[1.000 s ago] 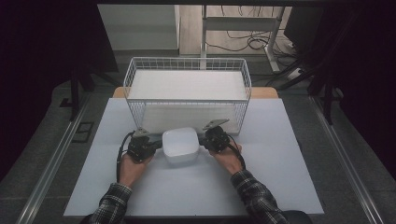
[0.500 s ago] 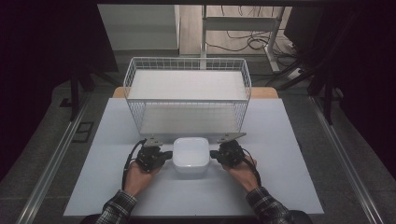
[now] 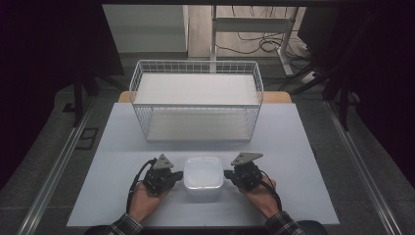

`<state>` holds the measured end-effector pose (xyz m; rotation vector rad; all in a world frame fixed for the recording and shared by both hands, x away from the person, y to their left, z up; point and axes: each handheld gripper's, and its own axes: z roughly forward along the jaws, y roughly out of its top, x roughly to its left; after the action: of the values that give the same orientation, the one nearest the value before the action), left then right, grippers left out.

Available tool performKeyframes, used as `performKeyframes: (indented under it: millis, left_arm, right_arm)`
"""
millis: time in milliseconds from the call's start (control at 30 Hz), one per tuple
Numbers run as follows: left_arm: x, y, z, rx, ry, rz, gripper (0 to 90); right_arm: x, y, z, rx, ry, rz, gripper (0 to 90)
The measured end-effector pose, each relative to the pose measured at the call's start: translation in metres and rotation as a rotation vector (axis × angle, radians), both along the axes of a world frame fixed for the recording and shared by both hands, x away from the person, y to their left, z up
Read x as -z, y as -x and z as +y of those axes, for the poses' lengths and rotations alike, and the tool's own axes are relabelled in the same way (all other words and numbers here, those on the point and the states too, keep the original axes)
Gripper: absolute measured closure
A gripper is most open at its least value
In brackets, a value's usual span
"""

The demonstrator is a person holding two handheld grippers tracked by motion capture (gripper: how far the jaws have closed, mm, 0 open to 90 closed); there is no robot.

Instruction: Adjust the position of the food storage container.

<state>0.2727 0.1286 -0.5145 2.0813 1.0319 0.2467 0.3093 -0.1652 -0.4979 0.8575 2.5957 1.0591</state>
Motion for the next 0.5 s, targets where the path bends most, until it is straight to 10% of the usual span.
performKeyframes:
  millis: [233,400,500]
  left_arm:
    - [-0.009,0.004,0.02,-0.061,0.007,-0.058,86.4]
    - [-0.007,0.018,0.033,-0.06,-0.005,-0.072,60.2]
    - [-0.002,0.029,0.039,-0.07,-0.014,-0.077,41.1]
  right_arm:
    - [-0.008,0.009,-0.011,0.003,-0.047,-0.007,87.1]
    - [-0.016,0.017,-0.031,0.012,-0.073,-0.067,76.5]
    - [-0.016,0.02,-0.043,0.034,-0.093,-0.097,48.0]
